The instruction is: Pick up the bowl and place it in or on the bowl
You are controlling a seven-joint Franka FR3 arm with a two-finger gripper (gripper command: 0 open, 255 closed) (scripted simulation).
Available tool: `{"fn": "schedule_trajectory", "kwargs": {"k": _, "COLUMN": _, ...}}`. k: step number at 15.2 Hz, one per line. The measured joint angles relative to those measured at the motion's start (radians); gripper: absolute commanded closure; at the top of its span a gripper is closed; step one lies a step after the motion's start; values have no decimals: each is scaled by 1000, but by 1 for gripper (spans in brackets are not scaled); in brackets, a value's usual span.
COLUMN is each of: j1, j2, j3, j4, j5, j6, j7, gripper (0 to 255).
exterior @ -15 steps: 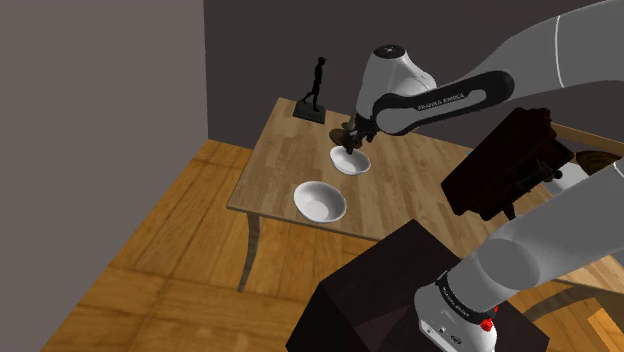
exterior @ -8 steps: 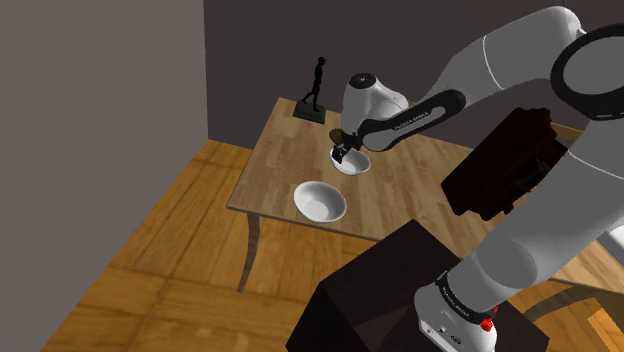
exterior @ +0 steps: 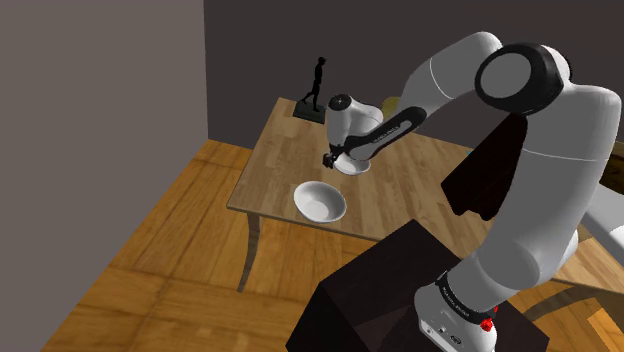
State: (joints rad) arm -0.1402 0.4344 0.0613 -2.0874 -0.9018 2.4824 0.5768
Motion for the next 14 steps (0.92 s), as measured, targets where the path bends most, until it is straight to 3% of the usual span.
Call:
{"fn": "schedule_trajectory", "kwargs": {"k": 6, "j1": 8, "j2": 128, "j3": -39, "j4": 94, "j5": -66, "j6": 28, "j7": 36, "gripper": 0}}
{"fn": "schedule_trajectory", "kwargs": {"k": 14, "j1": 2, "j2": 183, "j3": -59, "j4": 124, "j5": -93, "j6": 59, "j7": 52, "gripper": 0}}
